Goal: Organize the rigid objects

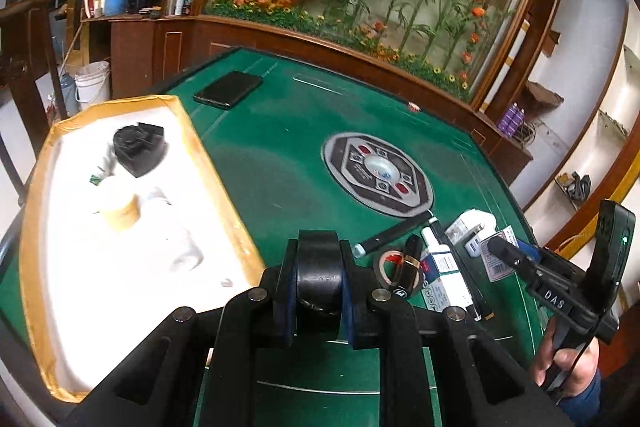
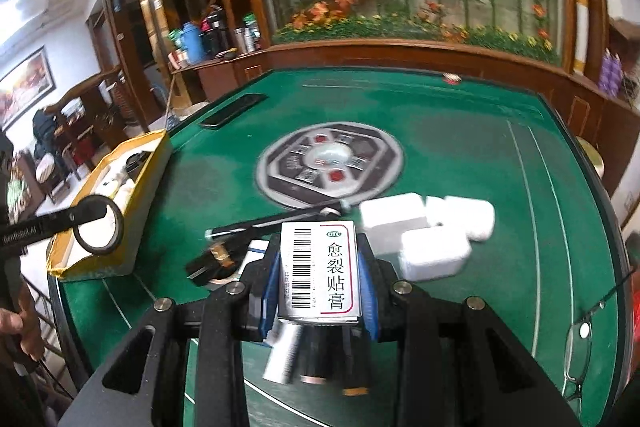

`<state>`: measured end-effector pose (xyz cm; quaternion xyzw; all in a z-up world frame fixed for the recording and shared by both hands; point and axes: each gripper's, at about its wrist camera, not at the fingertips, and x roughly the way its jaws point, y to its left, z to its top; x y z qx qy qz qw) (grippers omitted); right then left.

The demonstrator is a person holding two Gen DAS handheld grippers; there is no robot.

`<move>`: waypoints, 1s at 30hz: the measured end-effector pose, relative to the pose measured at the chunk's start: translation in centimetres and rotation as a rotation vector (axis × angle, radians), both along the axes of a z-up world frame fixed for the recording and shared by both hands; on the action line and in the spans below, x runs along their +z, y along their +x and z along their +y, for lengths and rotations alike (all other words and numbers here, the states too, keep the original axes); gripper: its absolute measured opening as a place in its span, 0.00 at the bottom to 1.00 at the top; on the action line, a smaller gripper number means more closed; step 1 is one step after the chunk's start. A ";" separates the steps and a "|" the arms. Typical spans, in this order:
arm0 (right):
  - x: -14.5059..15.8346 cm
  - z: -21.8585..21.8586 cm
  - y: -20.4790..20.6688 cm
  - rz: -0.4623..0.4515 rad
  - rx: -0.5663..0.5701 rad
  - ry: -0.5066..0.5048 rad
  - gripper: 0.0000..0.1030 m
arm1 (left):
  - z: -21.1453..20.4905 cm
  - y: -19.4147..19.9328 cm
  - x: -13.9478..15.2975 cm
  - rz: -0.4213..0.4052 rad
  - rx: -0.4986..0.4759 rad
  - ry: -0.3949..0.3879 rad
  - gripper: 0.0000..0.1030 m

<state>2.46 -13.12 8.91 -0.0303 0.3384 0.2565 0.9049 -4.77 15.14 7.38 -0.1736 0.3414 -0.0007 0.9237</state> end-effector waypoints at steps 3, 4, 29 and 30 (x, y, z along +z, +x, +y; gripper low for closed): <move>0.6 2.4 -0.8 -0.033 0.043 -0.034 0.32 | 1.2 -0.6 0.1 -0.008 0.028 0.000 0.17; 0.8 3.2 -1.1 -0.045 0.056 -0.044 0.32 | 1.4 -0.8 0.1 -0.010 0.035 -0.001 0.17; 1.2 17.5 -5.1 -0.138 0.312 -0.154 0.32 | 7.8 -3.6 -2.0 -0.005 0.172 -0.034 0.17; 1.1 17.9 -4.9 -0.111 0.327 -0.137 0.32 | 8.1 -3.7 -2.0 -0.005 0.181 -0.035 0.17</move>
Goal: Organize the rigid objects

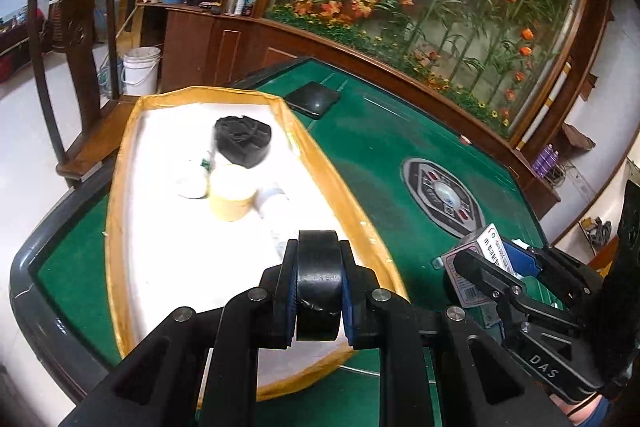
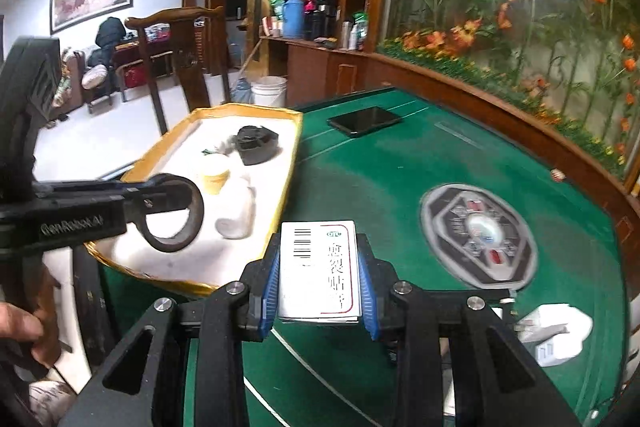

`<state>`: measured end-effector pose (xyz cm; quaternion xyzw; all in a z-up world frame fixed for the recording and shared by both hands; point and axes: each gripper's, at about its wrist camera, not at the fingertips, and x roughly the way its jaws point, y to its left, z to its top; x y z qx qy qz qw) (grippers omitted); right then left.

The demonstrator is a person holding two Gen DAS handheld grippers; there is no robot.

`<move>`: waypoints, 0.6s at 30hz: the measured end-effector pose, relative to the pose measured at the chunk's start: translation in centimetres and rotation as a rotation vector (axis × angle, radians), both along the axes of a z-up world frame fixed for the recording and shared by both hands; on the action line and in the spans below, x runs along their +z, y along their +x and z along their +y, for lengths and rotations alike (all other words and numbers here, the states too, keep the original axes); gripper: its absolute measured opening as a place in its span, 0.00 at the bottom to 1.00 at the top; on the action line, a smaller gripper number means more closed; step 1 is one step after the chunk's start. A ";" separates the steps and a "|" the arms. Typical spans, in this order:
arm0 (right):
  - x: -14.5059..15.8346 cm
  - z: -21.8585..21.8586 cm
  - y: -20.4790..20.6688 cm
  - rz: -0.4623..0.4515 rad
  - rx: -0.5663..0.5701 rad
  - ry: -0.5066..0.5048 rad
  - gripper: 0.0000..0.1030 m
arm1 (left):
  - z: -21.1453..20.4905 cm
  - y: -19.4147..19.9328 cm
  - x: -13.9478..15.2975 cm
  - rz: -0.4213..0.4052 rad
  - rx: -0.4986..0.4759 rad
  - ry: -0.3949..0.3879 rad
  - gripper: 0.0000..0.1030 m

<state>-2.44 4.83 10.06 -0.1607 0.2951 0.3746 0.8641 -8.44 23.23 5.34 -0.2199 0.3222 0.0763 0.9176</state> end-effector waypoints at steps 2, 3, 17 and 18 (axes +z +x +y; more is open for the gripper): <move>-0.1 0.9 0.4 0.041 0.018 0.014 0.32 | 0.8 -0.2 -0.2 0.002 0.019 -0.005 0.17; -0.2 1.4 0.5 0.058 0.025 0.016 0.32 | 1.2 -0.4 -0.3 0.003 0.030 -0.007 0.17; -3.6 8.6 0.7 0.284 0.139 -0.009 0.32 | 5.0 -0.8 -3.4 0.057 0.088 -0.072 0.17; -3.8 9.0 0.7 0.292 0.145 -0.012 0.32 | 5.2 -0.8 -3.6 0.062 0.088 -0.073 0.17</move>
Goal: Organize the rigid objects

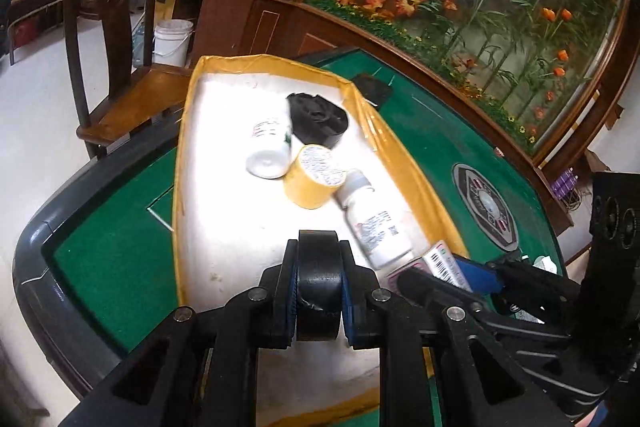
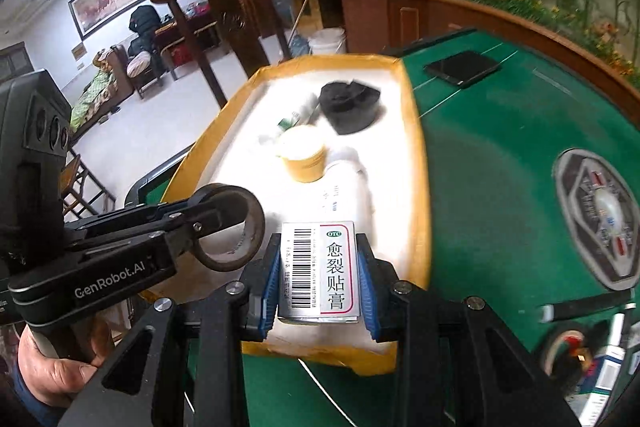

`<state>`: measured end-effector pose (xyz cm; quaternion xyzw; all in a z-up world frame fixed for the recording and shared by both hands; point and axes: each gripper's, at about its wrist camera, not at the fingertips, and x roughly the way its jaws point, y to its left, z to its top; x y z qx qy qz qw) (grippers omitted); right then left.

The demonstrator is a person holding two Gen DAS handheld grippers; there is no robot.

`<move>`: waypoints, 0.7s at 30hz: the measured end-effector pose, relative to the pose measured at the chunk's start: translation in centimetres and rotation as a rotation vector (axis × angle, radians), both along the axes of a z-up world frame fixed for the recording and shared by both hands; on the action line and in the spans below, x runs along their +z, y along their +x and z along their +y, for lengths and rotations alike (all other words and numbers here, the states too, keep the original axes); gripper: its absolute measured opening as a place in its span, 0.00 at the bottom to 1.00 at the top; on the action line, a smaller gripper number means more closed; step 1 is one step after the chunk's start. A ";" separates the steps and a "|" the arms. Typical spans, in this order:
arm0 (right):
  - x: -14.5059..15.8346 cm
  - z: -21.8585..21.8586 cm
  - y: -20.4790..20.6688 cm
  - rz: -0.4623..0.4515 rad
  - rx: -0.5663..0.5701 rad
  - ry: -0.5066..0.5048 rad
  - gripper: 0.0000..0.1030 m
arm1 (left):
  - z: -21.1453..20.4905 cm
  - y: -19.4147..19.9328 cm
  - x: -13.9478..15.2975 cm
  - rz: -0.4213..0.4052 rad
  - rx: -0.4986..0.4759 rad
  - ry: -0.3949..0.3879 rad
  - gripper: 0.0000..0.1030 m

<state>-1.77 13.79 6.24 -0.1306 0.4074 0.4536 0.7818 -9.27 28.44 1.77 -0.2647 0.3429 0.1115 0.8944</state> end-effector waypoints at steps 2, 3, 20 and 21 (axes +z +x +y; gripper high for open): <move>-0.4 0.5 0.0 0.011 0.011 -0.006 0.32 | 0.3 -0.1 -0.1 -0.001 0.004 0.004 0.17; -0.7 0.8 0.0 0.019 0.015 -0.012 0.32 | 0.4 -0.1 0.0 -0.002 0.006 0.009 0.17; -1.4 1.9 -1.1 0.022 0.085 -0.020 0.39 | 1.0 -0.5 0.9 -0.013 0.016 0.029 0.61; -1.1 1.7 -1.0 0.020 0.084 -0.012 0.41 | 1.1 -0.5 0.9 -0.017 0.017 0.023 0.62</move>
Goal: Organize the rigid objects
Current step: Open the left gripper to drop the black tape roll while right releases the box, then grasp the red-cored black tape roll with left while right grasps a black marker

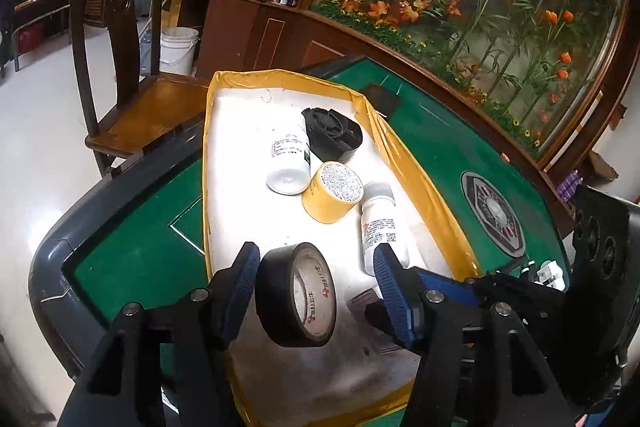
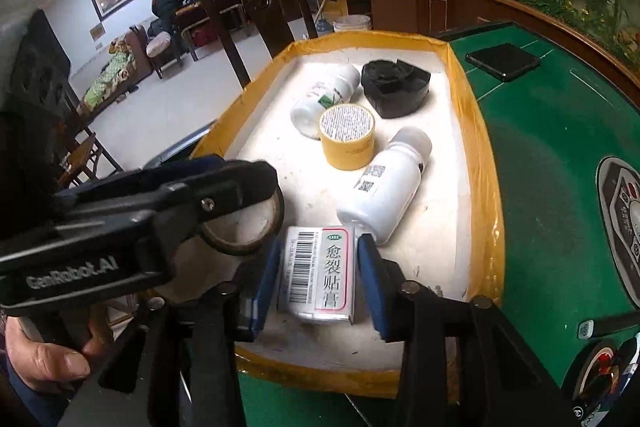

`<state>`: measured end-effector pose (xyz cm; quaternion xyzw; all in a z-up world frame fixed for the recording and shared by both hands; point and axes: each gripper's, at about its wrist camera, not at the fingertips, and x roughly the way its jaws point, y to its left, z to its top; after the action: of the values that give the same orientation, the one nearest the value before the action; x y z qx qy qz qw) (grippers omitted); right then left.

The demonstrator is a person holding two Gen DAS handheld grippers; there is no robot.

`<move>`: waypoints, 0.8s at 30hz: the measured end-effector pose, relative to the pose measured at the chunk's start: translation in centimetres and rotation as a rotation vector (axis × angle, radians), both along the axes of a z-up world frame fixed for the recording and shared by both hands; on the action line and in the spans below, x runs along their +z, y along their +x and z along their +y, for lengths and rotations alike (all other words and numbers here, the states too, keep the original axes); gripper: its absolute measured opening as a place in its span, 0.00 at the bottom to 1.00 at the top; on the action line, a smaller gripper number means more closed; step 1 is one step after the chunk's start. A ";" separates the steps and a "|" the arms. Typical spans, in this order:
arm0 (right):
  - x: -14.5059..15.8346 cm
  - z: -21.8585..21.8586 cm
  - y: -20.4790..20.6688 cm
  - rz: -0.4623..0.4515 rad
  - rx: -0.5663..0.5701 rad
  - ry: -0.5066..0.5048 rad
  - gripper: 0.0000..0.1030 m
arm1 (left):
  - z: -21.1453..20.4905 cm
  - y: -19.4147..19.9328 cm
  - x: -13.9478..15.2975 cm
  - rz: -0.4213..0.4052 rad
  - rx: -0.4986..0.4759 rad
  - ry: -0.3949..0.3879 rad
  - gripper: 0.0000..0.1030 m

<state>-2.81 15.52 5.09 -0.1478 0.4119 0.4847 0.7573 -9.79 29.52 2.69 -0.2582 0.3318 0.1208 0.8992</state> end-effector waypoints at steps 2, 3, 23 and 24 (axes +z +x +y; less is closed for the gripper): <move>0.4 -0.3 0.1 -0.002 -0.005 0.017 0.43 | 0.1 -0.1 0.1 -0.007 0.001 -0.010 0.64; 0.5 -0.4 0.1 -0.002 -0.006 0.020 0.44 | 0.1 -0.1 0.2 -0.009 0.004 -0.009 0.64; 4.4 -11.2 4.5 0.053 -0.204 0.162 0.47 | -5.4 1.3 2.6 -0.027 -0.100 0.063 0.70; 4.4 -11.8 4.7 0.057 -0.214 0.162 0.47 | -6.1 1.5 2.7 -0.024 -0.116 0.068 0.70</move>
<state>1.90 3.74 9.48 -0.0277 0.4062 0.4367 0.8022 -8.25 23.45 5.35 -0.2091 0.3311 0.0765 0.9169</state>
